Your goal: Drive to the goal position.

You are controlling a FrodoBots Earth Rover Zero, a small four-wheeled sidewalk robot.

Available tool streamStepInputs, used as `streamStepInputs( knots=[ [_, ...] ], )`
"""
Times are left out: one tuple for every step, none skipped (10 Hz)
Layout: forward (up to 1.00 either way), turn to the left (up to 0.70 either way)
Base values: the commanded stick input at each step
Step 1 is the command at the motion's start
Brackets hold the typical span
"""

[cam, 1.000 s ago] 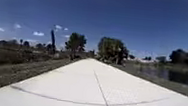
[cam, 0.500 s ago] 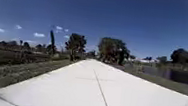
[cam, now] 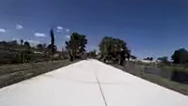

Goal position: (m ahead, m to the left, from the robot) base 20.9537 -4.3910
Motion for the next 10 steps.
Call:
streamStepInputs(
  knots=[
    [0.7,0.0],
    [0.7,0.0],
    [0.7,0.0],
    [0.7,0.0],
    [0.7,0.0],
    [0.7,0.0],
    [0.7,0.0],
    [0.7,0.0],
    [0.7,0.0],
    [0.7,0.0]
  ],
)
